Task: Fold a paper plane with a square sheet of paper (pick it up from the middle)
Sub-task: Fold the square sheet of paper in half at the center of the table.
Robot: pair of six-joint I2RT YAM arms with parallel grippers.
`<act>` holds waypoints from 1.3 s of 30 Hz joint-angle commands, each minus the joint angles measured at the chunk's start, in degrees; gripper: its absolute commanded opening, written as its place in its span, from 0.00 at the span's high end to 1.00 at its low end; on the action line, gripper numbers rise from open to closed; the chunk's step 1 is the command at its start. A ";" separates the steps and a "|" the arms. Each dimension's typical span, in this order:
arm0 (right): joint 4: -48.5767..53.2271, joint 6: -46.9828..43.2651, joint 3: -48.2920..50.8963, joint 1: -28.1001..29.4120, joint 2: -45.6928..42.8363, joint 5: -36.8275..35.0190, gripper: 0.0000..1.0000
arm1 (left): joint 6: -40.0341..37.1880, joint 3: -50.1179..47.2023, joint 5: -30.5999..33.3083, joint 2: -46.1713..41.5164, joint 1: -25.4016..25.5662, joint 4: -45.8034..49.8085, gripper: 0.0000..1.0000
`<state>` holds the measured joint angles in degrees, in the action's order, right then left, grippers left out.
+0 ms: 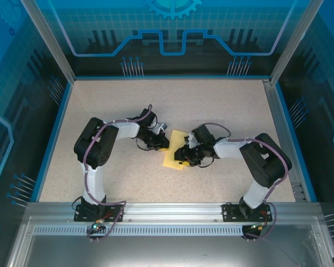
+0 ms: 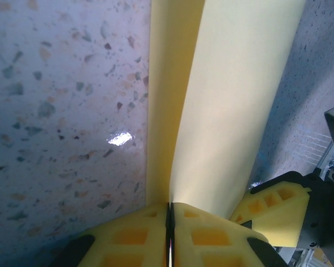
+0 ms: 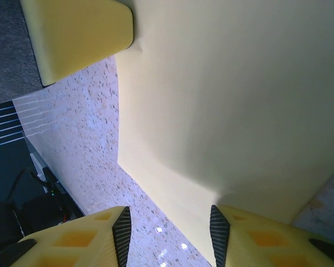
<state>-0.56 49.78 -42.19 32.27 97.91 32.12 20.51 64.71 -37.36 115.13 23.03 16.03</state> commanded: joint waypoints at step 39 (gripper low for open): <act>3.06 -5.58 -10.58 -8.19 4.68 0.24 0.54 | -1.56 -2.93 4.29 2.02 0.00 6.36 0.87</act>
<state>0.47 47.18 -50.72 24.69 100.25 33.32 20.40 64.62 -37.34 115.02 23.03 15.99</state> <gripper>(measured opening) 0.455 0.129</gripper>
